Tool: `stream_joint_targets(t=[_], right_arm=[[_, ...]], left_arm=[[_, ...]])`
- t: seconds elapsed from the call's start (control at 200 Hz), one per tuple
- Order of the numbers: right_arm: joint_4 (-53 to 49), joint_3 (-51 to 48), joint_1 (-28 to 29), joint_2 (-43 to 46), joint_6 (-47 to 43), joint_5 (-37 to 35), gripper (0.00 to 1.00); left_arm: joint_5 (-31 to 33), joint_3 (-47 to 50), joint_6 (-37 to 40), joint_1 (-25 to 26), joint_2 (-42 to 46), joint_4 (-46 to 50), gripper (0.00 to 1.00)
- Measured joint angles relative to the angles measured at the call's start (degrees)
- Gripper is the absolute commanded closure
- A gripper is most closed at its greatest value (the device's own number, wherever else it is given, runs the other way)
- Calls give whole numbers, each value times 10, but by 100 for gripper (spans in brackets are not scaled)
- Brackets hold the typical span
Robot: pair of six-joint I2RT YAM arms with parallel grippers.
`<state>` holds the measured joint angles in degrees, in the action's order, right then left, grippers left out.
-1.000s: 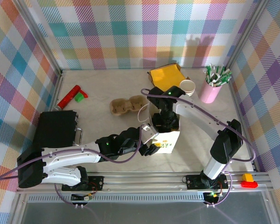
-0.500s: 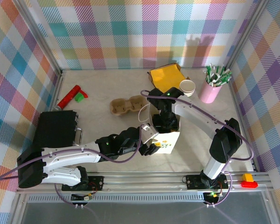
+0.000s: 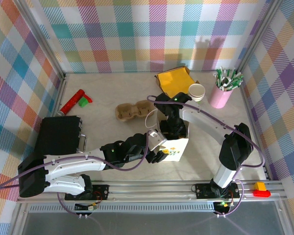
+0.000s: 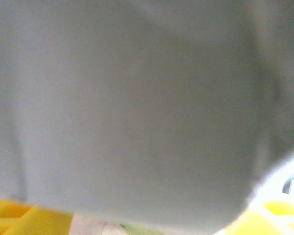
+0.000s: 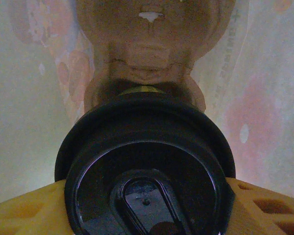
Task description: Pack the takeout coffee
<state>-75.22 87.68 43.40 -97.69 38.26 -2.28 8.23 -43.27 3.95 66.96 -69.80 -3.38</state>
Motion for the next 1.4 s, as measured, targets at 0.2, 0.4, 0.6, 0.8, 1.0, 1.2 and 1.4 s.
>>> stream_joint_targets(t=[0.2,0.4,0.6,0.8,1.0,1.2,1.4], right_arm=[[3,-3,0,0,0,0,55],[10,-10,0,0,0,0,56],[22,-19,0,0,0,-2,56],[33,-30,0,5,0,-2,56],[48,-46,0,10,0,-2,56],[58,-55,0,16,0,-2,56],[67,-64,-2,22,1,-2,56]], left_arm=[[0,0,0,0,0,0,25],[0,0,0,0,0,0,25],[0,0,0,0,0,0,25],[0,0,0,0,0,0,25],[0,0,0,0,0,0,25],[4,0,0,0,0,0,25],[4,0,0,0,0,0,25]])
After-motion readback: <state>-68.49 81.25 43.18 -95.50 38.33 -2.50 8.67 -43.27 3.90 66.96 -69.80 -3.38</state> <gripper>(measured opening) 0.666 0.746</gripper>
